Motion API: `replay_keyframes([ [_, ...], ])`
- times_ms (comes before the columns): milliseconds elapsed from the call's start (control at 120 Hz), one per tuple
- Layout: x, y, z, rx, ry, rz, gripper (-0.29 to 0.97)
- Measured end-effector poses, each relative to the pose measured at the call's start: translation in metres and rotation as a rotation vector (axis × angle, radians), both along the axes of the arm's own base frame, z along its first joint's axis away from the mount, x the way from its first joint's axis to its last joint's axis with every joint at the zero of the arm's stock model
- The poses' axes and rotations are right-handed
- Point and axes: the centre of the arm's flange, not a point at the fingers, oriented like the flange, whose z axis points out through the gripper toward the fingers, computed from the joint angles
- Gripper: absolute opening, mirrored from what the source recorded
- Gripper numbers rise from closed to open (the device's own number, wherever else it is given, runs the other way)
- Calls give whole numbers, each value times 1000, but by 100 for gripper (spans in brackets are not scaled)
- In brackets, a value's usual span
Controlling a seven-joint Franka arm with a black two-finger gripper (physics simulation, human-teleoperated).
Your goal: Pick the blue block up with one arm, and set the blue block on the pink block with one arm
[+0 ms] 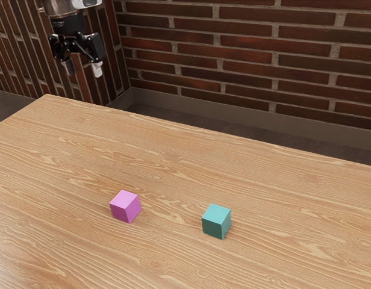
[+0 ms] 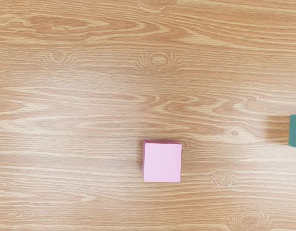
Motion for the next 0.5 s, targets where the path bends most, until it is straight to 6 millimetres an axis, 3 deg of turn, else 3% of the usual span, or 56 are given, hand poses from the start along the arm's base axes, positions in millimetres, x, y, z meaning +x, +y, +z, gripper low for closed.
replay_keyframes([
  [200, 1, -1, 0, 0, 0, -12, 68],
  [258, -24, -10, 73, 19, -140, -23, 68],
  [292, -41, -25, 105, 25, -201, -36, 68],
  [333, -51, -48, 123, 26, -233, -62, 68],
  [408, -51, -95, 126, 27, -244, -122, 68],
  [500, -42, -176, 109, 66, -235, -208, 68],
])
